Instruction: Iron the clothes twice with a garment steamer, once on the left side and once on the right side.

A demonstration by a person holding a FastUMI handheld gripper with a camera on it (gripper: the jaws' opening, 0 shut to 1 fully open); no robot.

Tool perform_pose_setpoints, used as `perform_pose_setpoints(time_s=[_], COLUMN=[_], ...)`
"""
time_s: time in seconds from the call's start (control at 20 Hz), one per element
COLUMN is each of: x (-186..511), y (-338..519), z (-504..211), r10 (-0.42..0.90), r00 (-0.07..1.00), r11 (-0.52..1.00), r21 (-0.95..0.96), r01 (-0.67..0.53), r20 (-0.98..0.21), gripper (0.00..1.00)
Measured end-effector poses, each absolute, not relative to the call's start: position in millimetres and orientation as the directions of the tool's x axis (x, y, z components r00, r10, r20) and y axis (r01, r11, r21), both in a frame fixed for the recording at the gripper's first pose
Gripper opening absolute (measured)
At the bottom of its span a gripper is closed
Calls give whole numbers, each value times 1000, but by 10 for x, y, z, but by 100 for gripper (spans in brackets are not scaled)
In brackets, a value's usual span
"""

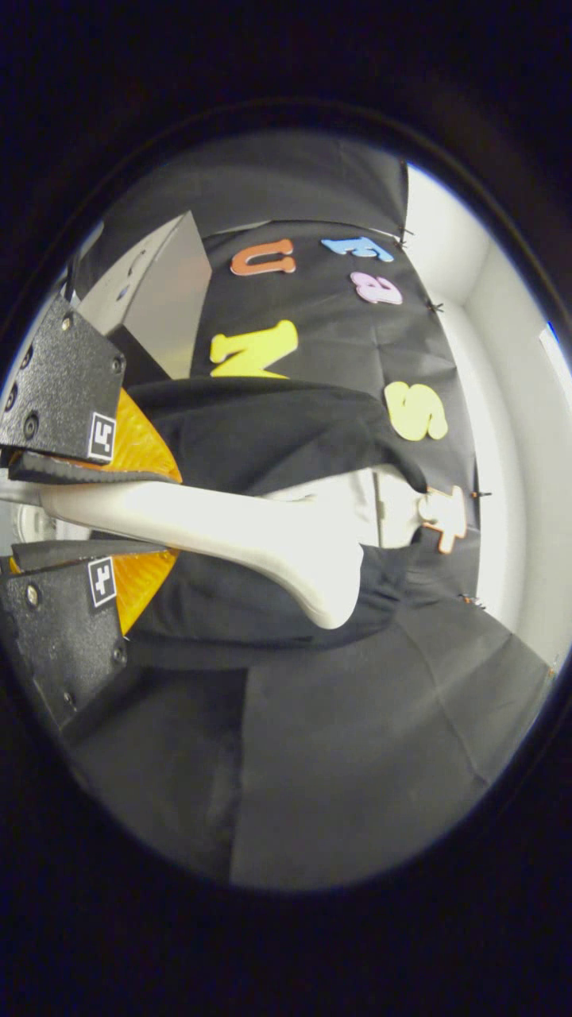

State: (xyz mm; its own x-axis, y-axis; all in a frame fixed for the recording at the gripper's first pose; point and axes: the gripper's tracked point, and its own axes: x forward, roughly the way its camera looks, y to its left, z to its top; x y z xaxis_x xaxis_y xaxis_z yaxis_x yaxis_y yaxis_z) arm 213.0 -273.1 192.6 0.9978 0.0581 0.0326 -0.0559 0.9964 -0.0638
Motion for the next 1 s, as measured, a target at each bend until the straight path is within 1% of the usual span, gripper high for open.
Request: perform_pose_setpoints(time_s=[0.35,0.7,1.0], x=[2612,3045,3292], y=[-2892,-2842,-2903], z=[2836,3087,2927], r10=[66,87,70], r00=[981,964,974], r11=[993,993,997], r21=[-110,-99,-48], r01=[-47,-64,-61], r20=[183,253,217], gripper=[31,31,31])
